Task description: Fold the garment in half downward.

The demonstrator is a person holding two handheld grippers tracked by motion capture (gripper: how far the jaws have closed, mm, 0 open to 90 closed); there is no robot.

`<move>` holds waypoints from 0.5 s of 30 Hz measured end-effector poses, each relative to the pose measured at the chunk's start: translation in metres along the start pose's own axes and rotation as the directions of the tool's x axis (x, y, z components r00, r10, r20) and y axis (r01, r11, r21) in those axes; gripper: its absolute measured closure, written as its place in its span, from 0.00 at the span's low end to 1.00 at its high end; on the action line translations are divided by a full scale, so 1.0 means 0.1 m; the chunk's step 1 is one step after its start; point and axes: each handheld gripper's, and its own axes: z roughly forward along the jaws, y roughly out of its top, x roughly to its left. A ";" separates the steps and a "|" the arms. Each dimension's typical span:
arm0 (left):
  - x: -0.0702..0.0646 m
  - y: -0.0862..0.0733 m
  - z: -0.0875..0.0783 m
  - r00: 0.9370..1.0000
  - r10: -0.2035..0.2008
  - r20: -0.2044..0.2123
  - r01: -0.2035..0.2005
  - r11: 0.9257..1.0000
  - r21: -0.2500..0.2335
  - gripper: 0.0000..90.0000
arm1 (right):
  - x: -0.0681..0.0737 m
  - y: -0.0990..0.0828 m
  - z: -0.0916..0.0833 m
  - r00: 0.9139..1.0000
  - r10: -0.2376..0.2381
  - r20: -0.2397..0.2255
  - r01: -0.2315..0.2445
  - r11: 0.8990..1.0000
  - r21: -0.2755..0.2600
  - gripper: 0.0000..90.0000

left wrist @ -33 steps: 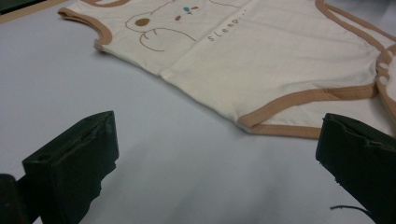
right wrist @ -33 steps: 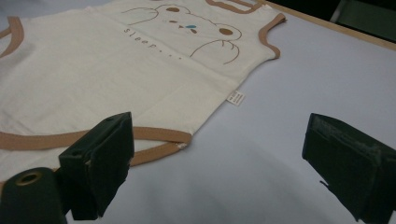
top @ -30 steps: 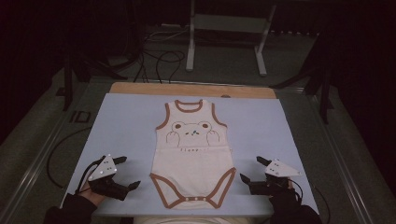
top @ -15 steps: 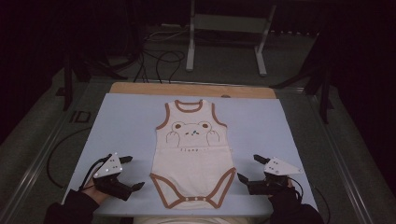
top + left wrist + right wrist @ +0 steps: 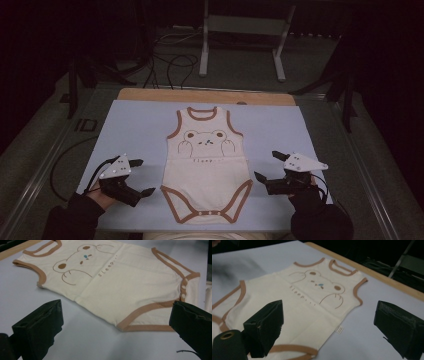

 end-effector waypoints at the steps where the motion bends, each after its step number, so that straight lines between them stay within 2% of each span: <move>1: 0.00 0.00 0.00 1.000 0.000 0.000 0.000 1.000 0.000 0.00 | 0.00 0.00 0.00 1.000 0.000 0.000 0.000 1.000 0.000 0.10; 3: 0.02 0.04 0.00 1.000 0.002 -0.001 -0.002 1.000 0.003 0.00 | -0.04 0.10 0.00 1.000 -0.003 -0.006 0.003 1.000 -0.012 0.10; 8: 0.08 0.13 0.01 1.000 0.001 -0.008 -0.001 1.000 -0.003 0.00 | -0.08 0.19 0.03 1.000 -0.009 0.003 0.009 1.000 -0.015 0.10; 15: 0.15 0.31 0.03 1.000 0.020 -0.009 -0.020 1.000 -0.001 0.00 | -0.18 0.40 0.18 0.999 -0.031 -0.017 0.031 0.999 -0.009 0.10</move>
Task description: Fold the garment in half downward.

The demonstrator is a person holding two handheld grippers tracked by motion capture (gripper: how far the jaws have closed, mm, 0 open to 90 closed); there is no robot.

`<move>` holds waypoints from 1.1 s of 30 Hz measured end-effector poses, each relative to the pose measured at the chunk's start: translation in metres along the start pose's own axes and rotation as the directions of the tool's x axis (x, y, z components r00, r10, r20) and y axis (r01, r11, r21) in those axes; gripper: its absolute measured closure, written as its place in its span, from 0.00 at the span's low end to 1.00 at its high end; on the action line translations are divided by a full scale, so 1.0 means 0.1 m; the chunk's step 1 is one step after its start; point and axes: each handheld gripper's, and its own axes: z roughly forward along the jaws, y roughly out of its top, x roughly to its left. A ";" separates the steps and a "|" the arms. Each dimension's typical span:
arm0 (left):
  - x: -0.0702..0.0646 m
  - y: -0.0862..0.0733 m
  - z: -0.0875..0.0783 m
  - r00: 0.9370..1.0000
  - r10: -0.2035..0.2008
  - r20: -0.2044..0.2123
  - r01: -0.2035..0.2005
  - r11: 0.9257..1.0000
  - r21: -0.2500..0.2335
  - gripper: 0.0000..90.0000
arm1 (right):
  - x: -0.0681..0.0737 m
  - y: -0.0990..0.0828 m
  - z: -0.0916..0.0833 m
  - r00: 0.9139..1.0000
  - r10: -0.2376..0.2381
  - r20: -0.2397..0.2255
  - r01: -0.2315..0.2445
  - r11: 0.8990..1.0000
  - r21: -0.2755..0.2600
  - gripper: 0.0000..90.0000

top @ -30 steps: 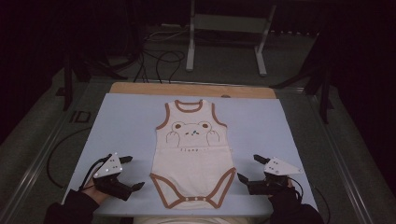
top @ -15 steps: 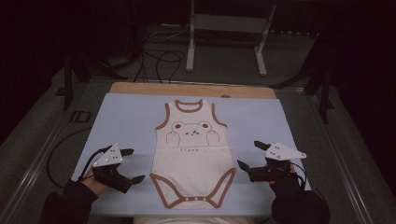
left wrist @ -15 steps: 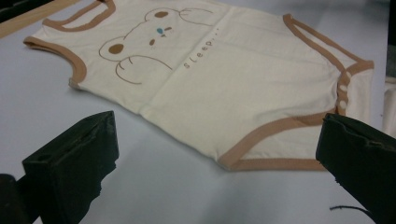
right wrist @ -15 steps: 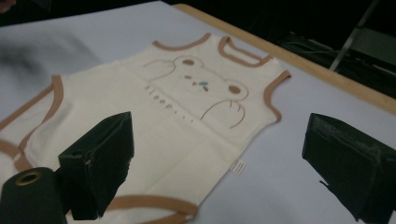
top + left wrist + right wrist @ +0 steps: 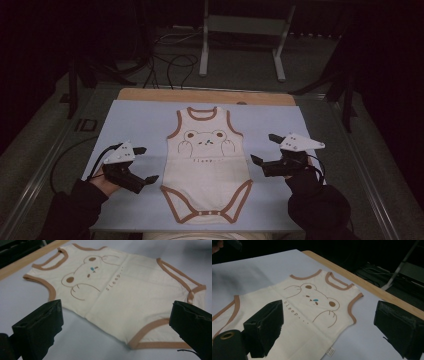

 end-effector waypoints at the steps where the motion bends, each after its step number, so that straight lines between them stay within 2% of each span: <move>1: 0.04 0.04 0.01 1.000 0.000 -0.003 0.000 1.000 -0.005 0.00 | -0.01 0.01 0.02 1.000 0.001 -0.006 -0.001 1.000 -0.008 0.10; 2: 0.04 0.04 0.01 1.000 0.000 -0.003 0.000 1.000 -0.005 0.00 | -0.01 0.01 0.02 1.000 0.001 -0.006 -0.001 1.000 -0.008 0.10; 3: 0.07 0.08 0.03 1.000 0.003 -0.005 -0.003 1.000 -0.002 0.00 | -0.02 0.03 0.06 1.000 0.006 -0.026 -0.006 1.000 -0.010 0.10; 7: 0.12 0.11 0.06 1.000 0.000 -0.008 0.000 1.000 0.017 0.00 | -0.04 0.04 0.13 1.000 -0.013 -0.027 0.013 1.000 0.010 0.10; 12: 0.18 0.15 0.10 1.000 -0.019 0.001 0.019 0.999 0.032 0.00 | -0.09 0.07 0.24 0.999 0.005 -0.037 -0.004 1.000 0.023 0.10; 16: 0.21 0.19 0.17 1.000 -0.014 -0.009 0.015 0.998 0.055 0.00 | -0.12 0.09 0.29 0.999 0.002 -0.049 -0.001 1.000 0.025 0.10; 21: 0.26 0.24 0.26 0.999 -0.034 -0.005 0.035 0.998 0.054 0.00 | -0.16 0.16 0.44 0.998 -0.021 -0.052 0.023 0.999 0.041 0.11; 28: 0.31 0.27 0.38 0.999 -0.047 -0.012 0.047 0.997 0.058 0.00 | -0.17 0.18 0.58 0.998 -0.014 -0.058 0.017 0.999 0.050 0.11; 33: 0.39 0.24 0.56 0.997 -0.048 -0.053 0.052 0.995 0.082 0.00 | -0.19 0.14 0.73 0.998 -0.001 -0.065 0.005 0.998 0.060 0.11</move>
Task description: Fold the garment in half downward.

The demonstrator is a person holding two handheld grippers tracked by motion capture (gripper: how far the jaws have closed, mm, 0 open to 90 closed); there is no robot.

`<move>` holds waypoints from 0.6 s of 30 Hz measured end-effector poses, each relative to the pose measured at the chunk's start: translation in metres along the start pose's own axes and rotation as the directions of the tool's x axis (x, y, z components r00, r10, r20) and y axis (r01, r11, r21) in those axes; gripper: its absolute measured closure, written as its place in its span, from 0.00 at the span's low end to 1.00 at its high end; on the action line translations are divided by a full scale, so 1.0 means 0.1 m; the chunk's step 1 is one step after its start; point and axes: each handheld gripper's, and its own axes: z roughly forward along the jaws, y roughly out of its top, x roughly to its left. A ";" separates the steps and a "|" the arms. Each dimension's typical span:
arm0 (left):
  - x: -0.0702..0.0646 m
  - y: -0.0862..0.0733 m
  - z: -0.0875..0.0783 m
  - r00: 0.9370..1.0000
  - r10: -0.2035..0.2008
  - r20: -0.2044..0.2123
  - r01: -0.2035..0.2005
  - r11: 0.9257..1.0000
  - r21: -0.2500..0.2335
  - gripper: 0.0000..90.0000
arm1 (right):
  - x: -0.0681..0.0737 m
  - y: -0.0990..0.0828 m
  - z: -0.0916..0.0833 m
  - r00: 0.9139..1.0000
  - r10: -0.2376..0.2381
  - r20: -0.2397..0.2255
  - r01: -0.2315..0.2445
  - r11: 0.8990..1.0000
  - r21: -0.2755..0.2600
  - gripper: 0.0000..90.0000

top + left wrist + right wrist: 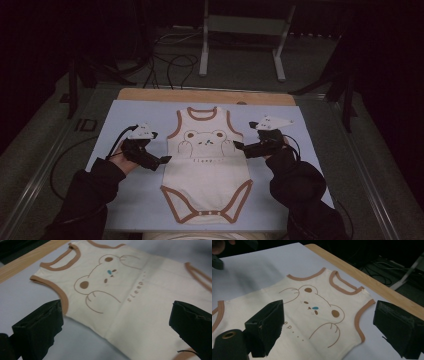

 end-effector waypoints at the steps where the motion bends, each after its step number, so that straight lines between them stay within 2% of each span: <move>1: 0.00 0.00 0.00 1.000 0.000 0.000 0.000 1.000 0.000 0.00 | 0.00 0.00 0.00 1.000 0.000 0.000 0.000 1.000 0.000 0.11; 2: 0.04 -0.01 0.06 1.000 -0.018 0.005 0.018 1.000 0.006 0.00 | -0.02 -0.03 0.05 1.000 0.011 -0.015 -0.011 1.000 -0.008 0.11; 5: 0.06 0.00 0.12 1.000 -0.020 -0.001 0.020 1.000 0.008 0.00 | -0.03 -0.05 0.10 1.000 0.014 -0.010 -0.015 1.000 -0.020 0.11; 10: 0.09 0.00 0.23 0.999 -0.041 0.003 0.041 0.999 0.018 0.00 | -0.06 -0.12 0.18 0.999 0.038 0.016 -0.038 0.999 -0.003 0.11; 13: 0.10 0.00 0.28 0.999 -0.051 0.004 0.051 0.999 0.021 0.00 | -0.07 -0.13 0.20 0.999 0.034 0.023 -0.034 0.999 0.004 0.11; 14: 0.10 0.00 0.34 0.998 -0.058 0.000 0.058 0.998 0.023 0.00 | -0.06 -0.19 0.25 0.998 0.055 0.030 -0.056 0.998 0.016 0.11; 15: 0.12 -0.01 0.38 0.997 -0.075 0.004 0.075 0.997 0.020 0.00 | -0.06 -0.21 0.26 0.998 0.059 0.026 -0.059 0.998 0.014 0.11; 16: 0.12 -0.01 0.38 0.997 -0.075 0.004 0.075 0.997 0.020 0.00 | -0.06 -0.21 0.26 0.998 0.059 0.026 -0.059 0.998 0.014 0.11; 17: 0.13 -0.02 0.42 0.995 -0.095 0.008 0.095 0.995 0.012 0.00 | -0.05 -0.25 0.29 0.997 0.076 0.031 -0.076 0.997 0.021 0.11; 18: 0.13 -0.02 0.42 0.995 -0.095 0.008 0.095 0.995 0.012 0.00 | -0.05 -0.25 0.29 0.997 0.076 0.031 -0.076 0.997 0.021 0.11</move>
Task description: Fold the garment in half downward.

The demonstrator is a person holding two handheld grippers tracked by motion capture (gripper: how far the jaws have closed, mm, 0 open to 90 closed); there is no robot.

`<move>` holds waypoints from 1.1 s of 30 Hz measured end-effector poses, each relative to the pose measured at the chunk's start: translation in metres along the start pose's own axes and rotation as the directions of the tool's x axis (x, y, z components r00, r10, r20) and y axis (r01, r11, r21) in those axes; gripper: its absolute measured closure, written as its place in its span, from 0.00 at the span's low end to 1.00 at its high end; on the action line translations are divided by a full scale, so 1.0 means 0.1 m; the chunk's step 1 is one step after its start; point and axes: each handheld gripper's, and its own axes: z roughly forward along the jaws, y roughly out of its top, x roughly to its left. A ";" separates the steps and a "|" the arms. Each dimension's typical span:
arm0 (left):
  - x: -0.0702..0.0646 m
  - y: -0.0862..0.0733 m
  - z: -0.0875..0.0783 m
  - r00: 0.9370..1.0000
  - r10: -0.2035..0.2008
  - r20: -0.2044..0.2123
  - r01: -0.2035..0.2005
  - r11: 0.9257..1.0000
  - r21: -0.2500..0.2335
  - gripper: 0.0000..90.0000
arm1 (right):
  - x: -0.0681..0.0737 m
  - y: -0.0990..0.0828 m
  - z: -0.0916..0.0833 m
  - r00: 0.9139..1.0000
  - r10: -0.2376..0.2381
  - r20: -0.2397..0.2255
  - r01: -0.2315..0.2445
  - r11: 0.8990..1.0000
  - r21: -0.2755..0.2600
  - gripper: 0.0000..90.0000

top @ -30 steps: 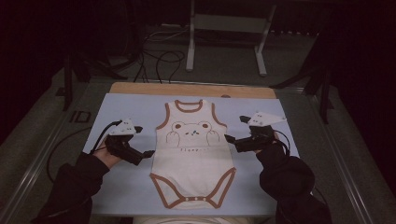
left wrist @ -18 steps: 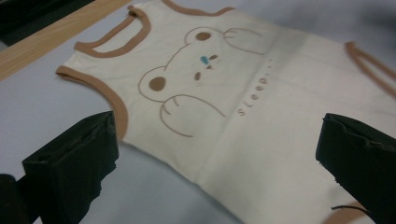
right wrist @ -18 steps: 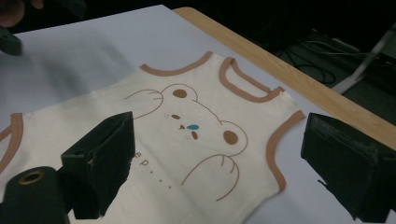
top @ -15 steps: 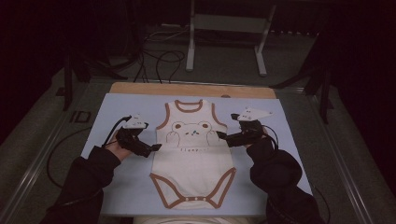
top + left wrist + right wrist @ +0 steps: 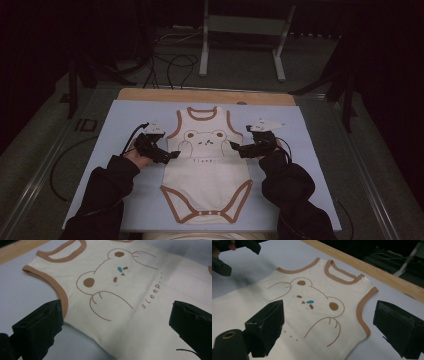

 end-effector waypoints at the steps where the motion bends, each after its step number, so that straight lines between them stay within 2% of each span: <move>1: 0.02 -0.01 0.03 1.000 -0.012 -0.015 0.012 1.000 0.002 0.00 | 0.00 -0.02 0.02 1.000 0.014 -0.005 -0.014 1.000 0.000 0.11; 2: 0.02 -0.01 0.03 1.000 -0.012 -0.015 0.012 1.000 0.002 0.00 | 0.00 -0.02 0.02 1.000 0.014 -0.005 -0.014 1.000 0.000 0.11; 3: 0.04 -0.03 0.06 0.999 -0.037 -0.009 0.037 0.999 -0.021 0.00 | 0.00 -0.05 0.04 1.000 0.018 0.007 -0.018 1.000 0.007 0.11; 6: 0.04 -0.04 0.08 0.999 -0.033 -0.029 0.033 0.999 -0.011 0.00 | -0.01 -0.07 0.08 1.000 0.021 0.009 -0.021 0.999 0.026 0.11; 7: 0.04 -0.05 0.11 0.999 -0.039 -0.032 0.040 0.999 0.012 0.00 | -0.02 -0.10 0.09 1.000 0.028 0.010 -0.028 0.999 0.031 0.11; 8: 0.04 -0.05 0.11 0.999 -0.039 -0.032 0.040 0.999 0.012 0.00 | -0.03 -0.12 0.11 1.000 0.030 0.009 -0.030 0.999 0.040 0.11; 9: 0.05 -0.06 0.13 0.997 -0.068 -0.028 0.068 0.997 0.026 0.00 | -0.04 -0.13 0.12 1.000 0.028 0.010 -0.028 0.998 0.049 0.11; 10: 0.05 -0.06 0.13 0.997 -0.068 -0.028 0.068 0.997 0.026 0.00 | -0.04 -0.13 0.12 1.000 0.028 0.010 -0.028 0.998 0.049 0.11; 11: 0.05 -0.06 0.16 0.995 -0.085 -0.047 0.088 0.994 0.068 0.00 | -0.06 -0.16 0.14 0.999 0.046 0.010 -0.047 0.997 0.063 0.11; 16: 0.07 -0.10 0.22 0.993 -0.110 -0.045 0.114 0.989 0.096 0.00 | -0.08 -0.18 0.16 0.999 0.055 0.001 -0.055 0.996 0.073 0.11; 18: 0.08 -0.11 0.26 0.990 -0.136 -0.041 0.140 0.985 0.104 0.00 | -0.10 -0.20 0.18 0.998 0.066 0.004 -0.066 0.994 0.086 0.11; 20: 0.07 -0.11 0.28 0.991 -0.126 -0.051 0.132 0.984 0.123 0.00 | -0.11 -0.23 0.22 0.997 0.078 0.014 -0.079 0.991 0.106 0.11; 21: 0.07 -0.11 0.31 0.990 -0.119 -0.079 0.129 0.981 0.146 0.00 | -0.12 -0.26 0.27 0.997 0.074 0.039 -0.079 0.988 0.134 0.11; 26: 0.08 -0.14 0.33 0.990 -0.114 -0.087 0.126 0.980 0.152 0.00 | -0.15 -0.32 0.34 0.993 0.113 0.040 -0.117 0.981 0.157 0.11; 28: 0.07 -0.14 0.34 0.989 -0.115 -0.092 0.128 0.979 0.158 0.00 | -0.16 -0.34 0.36 0.992 0.117 0.038 -0.122 0.978 0.171 0.13; 29: 0.06 -0.14 0.35 0.990 -0.104 -0.098 0.119 0.978 0.169 0.01 | -0.16 -0.36 0.40 0.991 0.114 0.067 -0.124 0.973 0.192 0.17; 32: 0.05 -0.14 0.36 0.989 -0.092 -0.115 0.111 0.979 0.173 0.04 | -0.16 -0.39 0.44 0.992 0.104 0.068 -0.116 0.969 0.218 0.20; 33: 0.05 -0.14 0.36 0.988 -0.095 -0.119 0.114 0.979 0.170 0.04 | -0.16 -0.42 0.48 0.993 0.094 0.068 -0.108 0.962 0.249 0.25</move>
